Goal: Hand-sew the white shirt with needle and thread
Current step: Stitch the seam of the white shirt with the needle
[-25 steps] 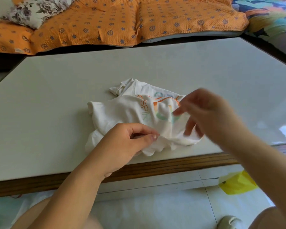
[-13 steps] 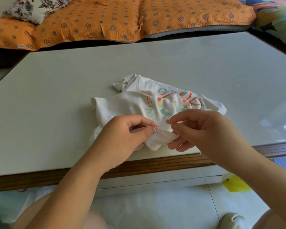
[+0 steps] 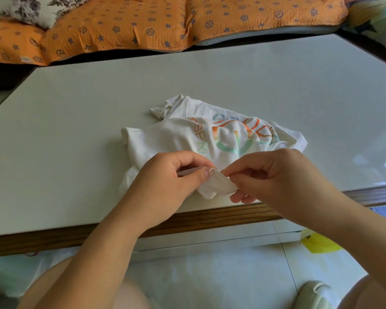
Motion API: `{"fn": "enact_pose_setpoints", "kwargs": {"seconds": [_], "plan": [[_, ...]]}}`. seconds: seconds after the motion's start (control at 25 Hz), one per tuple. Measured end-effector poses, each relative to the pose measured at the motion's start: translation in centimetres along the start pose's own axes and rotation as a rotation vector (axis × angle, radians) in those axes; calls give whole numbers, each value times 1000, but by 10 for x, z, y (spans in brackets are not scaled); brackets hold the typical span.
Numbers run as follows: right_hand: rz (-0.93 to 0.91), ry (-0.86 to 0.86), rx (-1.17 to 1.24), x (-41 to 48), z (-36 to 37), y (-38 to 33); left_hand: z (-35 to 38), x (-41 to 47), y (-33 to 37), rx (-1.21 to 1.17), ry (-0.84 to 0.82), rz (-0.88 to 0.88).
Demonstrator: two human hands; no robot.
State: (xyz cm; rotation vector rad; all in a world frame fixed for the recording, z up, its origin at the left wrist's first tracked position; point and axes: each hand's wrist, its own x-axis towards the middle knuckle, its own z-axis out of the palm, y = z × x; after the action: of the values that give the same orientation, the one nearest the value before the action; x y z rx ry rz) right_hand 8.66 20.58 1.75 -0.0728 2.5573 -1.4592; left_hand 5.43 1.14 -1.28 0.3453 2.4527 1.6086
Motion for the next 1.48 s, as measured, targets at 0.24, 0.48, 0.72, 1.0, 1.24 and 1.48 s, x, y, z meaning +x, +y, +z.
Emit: {"fn": "enact_pose_setpoints", "kwargs": {"seconds": [0.24, 0.48, 0.72, 1.0, 1.24, 1.48], "plan": [[-17, -7, 20, -1, -1, 2, -1, 1, -2, -48, -19, -26], [-28, -44, 25, 1, 0, 5, 2, 1, 3, -220, -66, -144], [-34, -85, 73, 5, 0, 6, 3, 2, 8, -370, -118, -234], [4, -43, 203, 8, 3, 5, 2, 2, 10, -516, -122, -276], [32, 19, 238, 8, 9, 4, 4, 2, 8, -601, -107, -310], [-76, 79, 124, 5, 12, 1, 8, 3, 9, -573, -70, -314]]}}
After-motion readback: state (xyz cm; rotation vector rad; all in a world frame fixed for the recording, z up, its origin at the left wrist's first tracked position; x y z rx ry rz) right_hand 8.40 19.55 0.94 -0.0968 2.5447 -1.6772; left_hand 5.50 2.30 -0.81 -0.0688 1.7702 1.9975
